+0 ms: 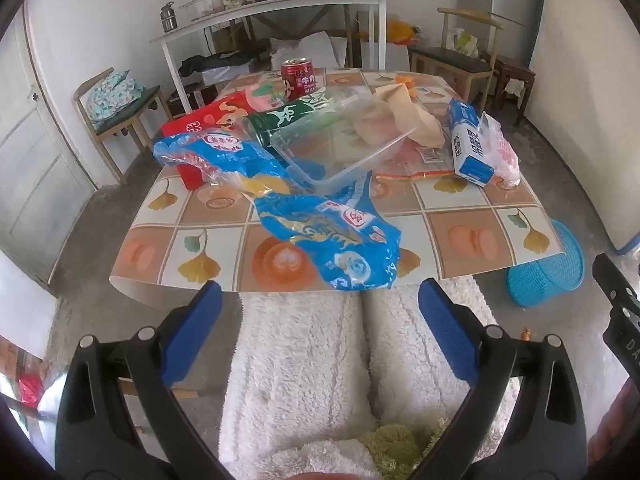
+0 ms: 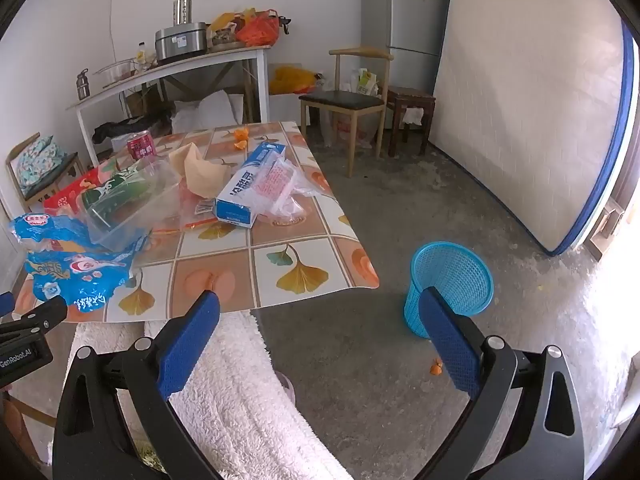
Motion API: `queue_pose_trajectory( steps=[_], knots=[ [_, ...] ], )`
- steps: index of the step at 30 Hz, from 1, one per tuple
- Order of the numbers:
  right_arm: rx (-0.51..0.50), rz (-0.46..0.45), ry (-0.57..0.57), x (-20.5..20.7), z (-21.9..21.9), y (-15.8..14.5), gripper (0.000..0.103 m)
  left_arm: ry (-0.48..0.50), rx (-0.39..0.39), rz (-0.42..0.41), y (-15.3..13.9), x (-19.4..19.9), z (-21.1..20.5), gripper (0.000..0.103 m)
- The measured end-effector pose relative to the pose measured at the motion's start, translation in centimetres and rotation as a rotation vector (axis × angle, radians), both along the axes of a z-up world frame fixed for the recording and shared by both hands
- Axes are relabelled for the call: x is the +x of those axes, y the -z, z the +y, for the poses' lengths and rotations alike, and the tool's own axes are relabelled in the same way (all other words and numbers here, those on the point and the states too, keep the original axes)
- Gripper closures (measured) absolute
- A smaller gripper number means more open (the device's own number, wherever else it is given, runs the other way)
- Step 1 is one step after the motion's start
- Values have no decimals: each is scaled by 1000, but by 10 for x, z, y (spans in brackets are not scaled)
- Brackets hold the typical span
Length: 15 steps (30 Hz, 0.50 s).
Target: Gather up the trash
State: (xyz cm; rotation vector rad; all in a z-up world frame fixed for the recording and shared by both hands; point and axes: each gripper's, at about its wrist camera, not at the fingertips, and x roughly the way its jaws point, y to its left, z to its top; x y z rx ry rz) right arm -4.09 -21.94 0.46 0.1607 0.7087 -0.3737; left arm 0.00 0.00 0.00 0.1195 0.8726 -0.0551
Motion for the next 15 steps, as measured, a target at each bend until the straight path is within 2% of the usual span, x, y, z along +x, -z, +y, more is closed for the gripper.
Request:
queue_pose_trajectory(
  steps=[15],
  knots=[
    [0, -2, 1, -1, -1, 3, 6, -8, 0, 2, -1, -2, 1, 8]
  ],
)
